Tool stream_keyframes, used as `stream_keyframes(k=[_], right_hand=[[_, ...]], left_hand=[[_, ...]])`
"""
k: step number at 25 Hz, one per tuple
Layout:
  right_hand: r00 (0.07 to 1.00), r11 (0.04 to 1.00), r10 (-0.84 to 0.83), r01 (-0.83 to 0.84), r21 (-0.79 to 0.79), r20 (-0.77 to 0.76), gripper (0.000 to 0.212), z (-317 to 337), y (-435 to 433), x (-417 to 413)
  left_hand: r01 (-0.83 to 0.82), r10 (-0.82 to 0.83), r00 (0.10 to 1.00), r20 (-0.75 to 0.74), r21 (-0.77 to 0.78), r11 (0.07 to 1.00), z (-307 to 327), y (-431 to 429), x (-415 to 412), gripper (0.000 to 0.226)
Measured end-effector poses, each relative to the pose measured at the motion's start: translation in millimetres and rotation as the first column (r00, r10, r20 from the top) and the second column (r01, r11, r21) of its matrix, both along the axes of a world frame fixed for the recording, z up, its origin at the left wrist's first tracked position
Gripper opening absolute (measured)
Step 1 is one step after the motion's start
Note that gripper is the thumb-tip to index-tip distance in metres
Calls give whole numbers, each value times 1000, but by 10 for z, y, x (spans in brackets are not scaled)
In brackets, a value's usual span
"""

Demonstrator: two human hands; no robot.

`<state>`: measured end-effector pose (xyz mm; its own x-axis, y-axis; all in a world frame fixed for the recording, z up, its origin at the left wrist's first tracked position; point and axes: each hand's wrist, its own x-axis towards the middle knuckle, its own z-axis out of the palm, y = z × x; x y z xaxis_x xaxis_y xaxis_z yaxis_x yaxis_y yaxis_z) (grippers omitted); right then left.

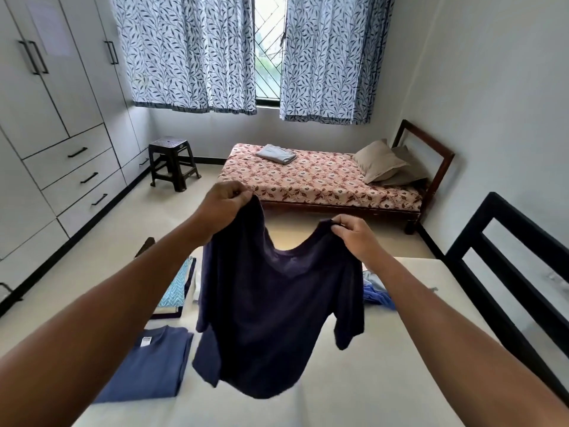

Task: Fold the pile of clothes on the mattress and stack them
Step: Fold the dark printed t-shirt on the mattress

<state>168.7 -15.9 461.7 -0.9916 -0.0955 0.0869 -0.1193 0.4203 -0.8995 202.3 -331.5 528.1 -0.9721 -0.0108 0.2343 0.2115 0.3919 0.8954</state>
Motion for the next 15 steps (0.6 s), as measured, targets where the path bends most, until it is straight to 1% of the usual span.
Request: stream_keyframes(k=[1,3,4,5,7,8,9,10,12,13,14,15], right_hand=[[997,997,58,-60,-44,-47,19,127,-139,53],[972,978,183,-196,-78,-149,15,352,-402,139],[957,968,216,-236,-84,-196,14,443,-492,162],[942,962,237,-261,-77,-236,14,510,-542,170],[923,960,262,-278,-18,-281,7,521,-483,120],[927,961,270,-274,23,-262,10,476,-397,92],[938,962,273,-266,63,-215,19,391,-295,72],[947,957,285,-273,98,-145,25,272,-191,75],[947,927,321,-315,204,4,28,13,-31,135],[946,909,322,-319,269,36,29,-113,16,176],[951,903,307,-306,300,48,28,-199,56,214],[961,916,274,-273,295,40,27,-241,97,236]], left_hand=[[82,-81,996,47,-26,996,-16,66,66,10],[287,-272,952,139,-103,952,-60,278,223,36],[381,-357,917,176,-134,915,-92,398,282,43],[430,-402,896,190,-148,891,-135,485,300,42],[379,-357,923,145,-178,908,-179,549,253,25],[340,-319,939,130,-188,922,-163,527,205,27],[307,-285,949,136,-195,932,-126,498,170,32],[293,-267,953,146,-203,934,-100,478,147,35],[319,-290,946,147,-254,913,-40,479,154,39],[344,-311,938,156,-273,899,-38,483,158,40],[370,-335,927,167,-267,890,-31,481,172,40],[390,-354,918,181,-243,888,-27,473,180,39]])
